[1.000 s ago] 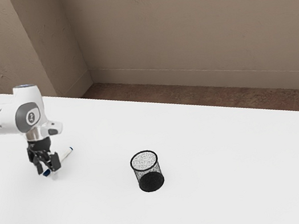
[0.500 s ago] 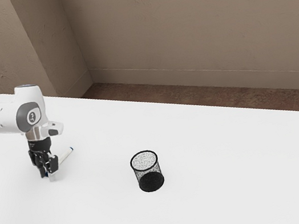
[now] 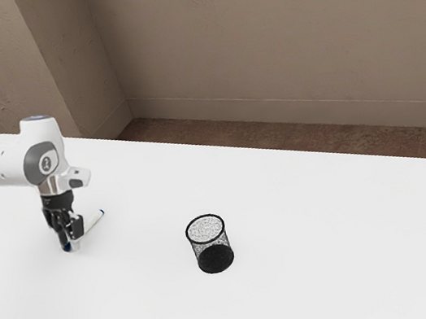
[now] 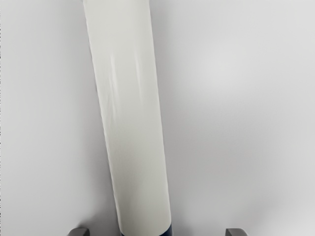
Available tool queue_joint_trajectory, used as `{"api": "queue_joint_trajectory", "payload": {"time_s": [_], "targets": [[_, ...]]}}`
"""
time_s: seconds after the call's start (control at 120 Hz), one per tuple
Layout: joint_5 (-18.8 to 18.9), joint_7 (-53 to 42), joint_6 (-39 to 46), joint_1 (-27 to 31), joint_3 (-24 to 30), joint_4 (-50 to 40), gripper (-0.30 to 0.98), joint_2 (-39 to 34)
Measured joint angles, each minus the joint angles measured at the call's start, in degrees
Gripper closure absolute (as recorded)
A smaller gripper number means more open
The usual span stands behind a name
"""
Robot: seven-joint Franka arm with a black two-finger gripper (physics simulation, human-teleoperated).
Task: Put the marker into the pen holder.
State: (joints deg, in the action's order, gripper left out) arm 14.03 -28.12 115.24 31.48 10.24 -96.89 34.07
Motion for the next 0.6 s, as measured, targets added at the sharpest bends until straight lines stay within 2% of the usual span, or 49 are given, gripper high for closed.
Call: {"api": "queue_joint_trajectory", "payload": {"time_s": [0.233, 0.6], "targets": [[0.0, -0.2, -0.4, -0.3, 0.0, 1.6, 0.37, 1.1], [-1.8, 0.1, -1.2, -0.2, -0.1, 1.7, 0.55, 1.1]]}}
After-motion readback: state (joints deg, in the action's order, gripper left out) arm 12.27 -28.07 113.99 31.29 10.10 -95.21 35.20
